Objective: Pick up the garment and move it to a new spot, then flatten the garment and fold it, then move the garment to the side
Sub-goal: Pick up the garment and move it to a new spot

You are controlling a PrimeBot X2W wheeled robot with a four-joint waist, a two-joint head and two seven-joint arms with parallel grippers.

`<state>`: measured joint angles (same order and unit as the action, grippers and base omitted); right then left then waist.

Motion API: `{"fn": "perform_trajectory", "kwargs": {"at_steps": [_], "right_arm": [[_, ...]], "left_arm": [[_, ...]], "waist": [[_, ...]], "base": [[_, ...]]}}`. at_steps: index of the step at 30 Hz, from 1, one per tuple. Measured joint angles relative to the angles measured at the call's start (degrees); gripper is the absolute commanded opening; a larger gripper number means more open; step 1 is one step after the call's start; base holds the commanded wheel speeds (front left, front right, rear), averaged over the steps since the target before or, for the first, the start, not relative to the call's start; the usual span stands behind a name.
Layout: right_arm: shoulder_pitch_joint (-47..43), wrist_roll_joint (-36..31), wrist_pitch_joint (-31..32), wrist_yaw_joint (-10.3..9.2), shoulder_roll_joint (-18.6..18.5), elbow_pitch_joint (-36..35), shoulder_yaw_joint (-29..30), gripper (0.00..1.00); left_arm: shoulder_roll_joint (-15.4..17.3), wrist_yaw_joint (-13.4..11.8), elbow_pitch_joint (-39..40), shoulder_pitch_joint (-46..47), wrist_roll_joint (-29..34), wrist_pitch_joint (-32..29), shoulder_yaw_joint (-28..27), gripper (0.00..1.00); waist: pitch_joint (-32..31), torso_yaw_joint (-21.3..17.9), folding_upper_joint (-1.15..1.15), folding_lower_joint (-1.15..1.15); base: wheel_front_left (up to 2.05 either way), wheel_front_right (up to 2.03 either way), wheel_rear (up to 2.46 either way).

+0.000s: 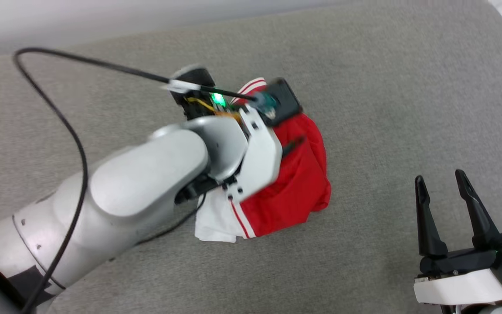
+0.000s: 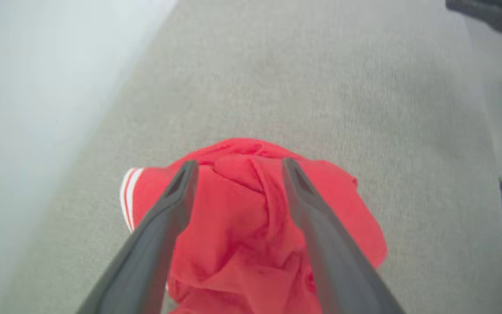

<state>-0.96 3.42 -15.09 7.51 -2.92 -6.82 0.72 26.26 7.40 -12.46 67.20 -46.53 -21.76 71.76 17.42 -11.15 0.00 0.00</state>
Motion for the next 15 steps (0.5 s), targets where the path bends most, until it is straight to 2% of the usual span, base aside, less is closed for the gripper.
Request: {"fn": "perform_trajectory", "kwargs": {"at_steps": [2,8,15], "right_arm": [[-0.6,-0.4,0.0,0.0,0.0,0.3,0.3,1.0],[-1.8,-1.0,0.0,0.0,0.0,0.4,0.9,1.0],[-3.4,-1.5,0.0,0.0,0.0,0.5,1.8,1.0]], "left_arm": [[-0.3,-1.2,-1.5,0.0,2.3,6.7,-1.7,1.0],[-1.5,-8.8,-4.6,-4.1,5.7,22.1,-6.0,1.0],[-0.9,-18.8,-6.7,-12.2,5.9,34.2,-11.4,1.0]], "waist": [[-1.2,0.9,0.0,0.0],[-4.5,3.8,0.0,0.0],[-7.3,6.5,0.0,0.0]], "base": [[0.0,0.0,0.0],[0.0,0.0,0.0],[0.0,0.0,0.0]]}}
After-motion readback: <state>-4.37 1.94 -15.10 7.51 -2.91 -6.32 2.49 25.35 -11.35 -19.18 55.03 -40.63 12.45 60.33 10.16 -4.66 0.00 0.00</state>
